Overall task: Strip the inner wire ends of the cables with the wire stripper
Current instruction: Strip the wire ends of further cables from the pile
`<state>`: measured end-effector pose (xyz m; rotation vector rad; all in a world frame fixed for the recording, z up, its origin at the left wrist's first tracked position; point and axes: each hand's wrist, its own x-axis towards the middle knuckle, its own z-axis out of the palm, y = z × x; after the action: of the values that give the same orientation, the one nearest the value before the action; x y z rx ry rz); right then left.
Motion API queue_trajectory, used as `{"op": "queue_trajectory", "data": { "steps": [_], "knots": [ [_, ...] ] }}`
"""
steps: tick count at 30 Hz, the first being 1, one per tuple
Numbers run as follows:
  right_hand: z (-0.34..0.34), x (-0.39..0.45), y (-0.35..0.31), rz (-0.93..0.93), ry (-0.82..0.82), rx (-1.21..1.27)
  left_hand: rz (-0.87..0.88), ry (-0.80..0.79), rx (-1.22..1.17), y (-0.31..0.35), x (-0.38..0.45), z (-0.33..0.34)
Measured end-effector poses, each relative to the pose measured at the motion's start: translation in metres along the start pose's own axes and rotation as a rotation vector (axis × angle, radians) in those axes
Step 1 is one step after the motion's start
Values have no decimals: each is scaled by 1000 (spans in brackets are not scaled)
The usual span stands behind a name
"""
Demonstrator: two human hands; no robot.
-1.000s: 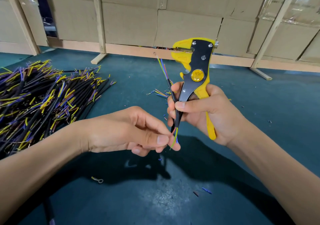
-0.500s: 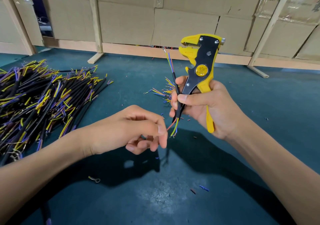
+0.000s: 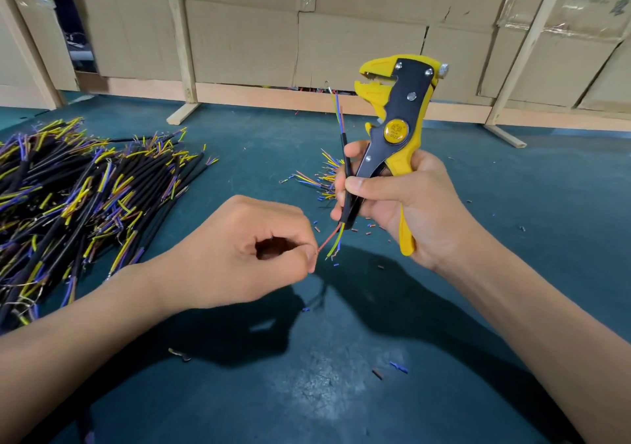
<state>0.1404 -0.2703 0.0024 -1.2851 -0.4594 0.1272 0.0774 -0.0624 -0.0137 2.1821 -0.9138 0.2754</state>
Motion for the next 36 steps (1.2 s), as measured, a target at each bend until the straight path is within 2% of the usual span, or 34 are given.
{"op": "queue_trajectory", "data": {
  "steps": [3,5,7,9,12,17,23,26,28,31,33,36],
  "knots": [
    [-2,1,-1,-10,51,9,31,100,138,0,2,0],
    [-4,2,-2,-20,71,47,-14,129,129,-3,2,1],
    [-4,1,-3,-19,68,79,-177,133,-53,-5,3,2],
    [-2,0,-3,4,39,90,-330,182,-337,-6,6,5],
    [3,-3,-2,39,-24,62,-420,209,-607,-7,12,9],
    [12,-9,1,46,-107,-25,-486,50,-872,-8,12,8],
    [12,-10,0,19,-99,-120,-531,-109,-913,-8,10,2],
    [14,-11,2,10,-65,-198,-518,-107,-903,-6,11,2],
    [16,-10,3,-13,4,-224,-498,12,-937,-6,13,2],
    [17,-7,4,6,38,-134,-446,331,-999,-7,18,-4],
    [17,-7,4,75,-27,-10,-387,518,-1043,-8,20,-11],
    [23,-13,6,170,-176,139,-327,684,-1063,-11,22,-19]
  ]
}}
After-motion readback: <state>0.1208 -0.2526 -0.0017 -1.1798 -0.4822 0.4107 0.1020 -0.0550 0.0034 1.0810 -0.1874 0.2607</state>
